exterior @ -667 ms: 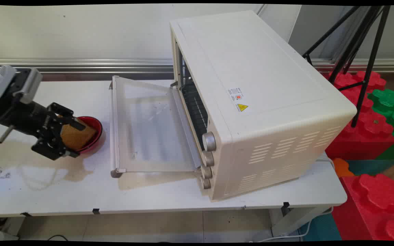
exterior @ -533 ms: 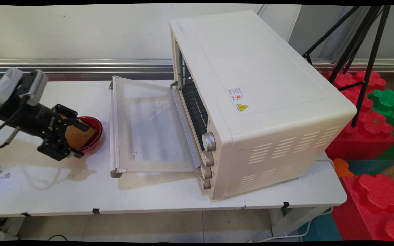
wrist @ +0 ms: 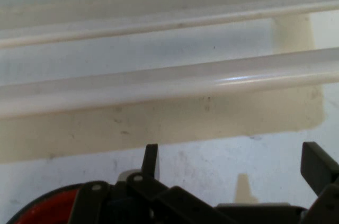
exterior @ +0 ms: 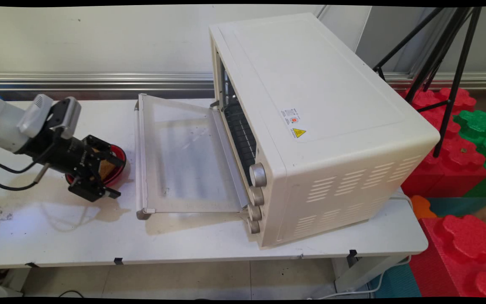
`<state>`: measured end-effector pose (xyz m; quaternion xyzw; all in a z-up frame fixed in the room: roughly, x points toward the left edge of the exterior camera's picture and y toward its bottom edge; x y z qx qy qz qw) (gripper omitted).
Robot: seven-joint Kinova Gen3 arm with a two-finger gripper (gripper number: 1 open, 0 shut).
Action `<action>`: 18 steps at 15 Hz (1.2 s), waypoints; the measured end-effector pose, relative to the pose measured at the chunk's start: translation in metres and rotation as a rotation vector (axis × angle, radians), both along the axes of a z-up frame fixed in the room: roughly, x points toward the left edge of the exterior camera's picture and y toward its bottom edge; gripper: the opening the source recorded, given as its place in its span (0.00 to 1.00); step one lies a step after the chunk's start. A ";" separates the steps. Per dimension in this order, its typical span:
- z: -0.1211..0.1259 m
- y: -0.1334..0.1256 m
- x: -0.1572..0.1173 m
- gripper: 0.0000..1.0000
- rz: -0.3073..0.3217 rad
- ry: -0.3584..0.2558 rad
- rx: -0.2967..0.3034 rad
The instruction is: Close the oven
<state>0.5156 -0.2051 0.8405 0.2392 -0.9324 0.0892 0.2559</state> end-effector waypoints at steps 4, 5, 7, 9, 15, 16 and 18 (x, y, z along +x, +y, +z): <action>-0.010 -0.003 -0.004 1.00 0.003 0.001 0.003; -0.012 -0.004 -0.005 1.00 0.002 0.001 0.003; -0.014 -0.004 -0.006 0.00 0.003 0.003 0.002; -0.016 -0.006 -0.008 0.00 0.004 0.007 0.001; -0.019 -0.009 -0.012 0.00 0.009 0.027 -0.005; -0.019 -0.010 -0.013 0.00 0.011 0.035 -0.008; -0.018 -0.011 -0.014 0.00 0.013 0.053 -0.016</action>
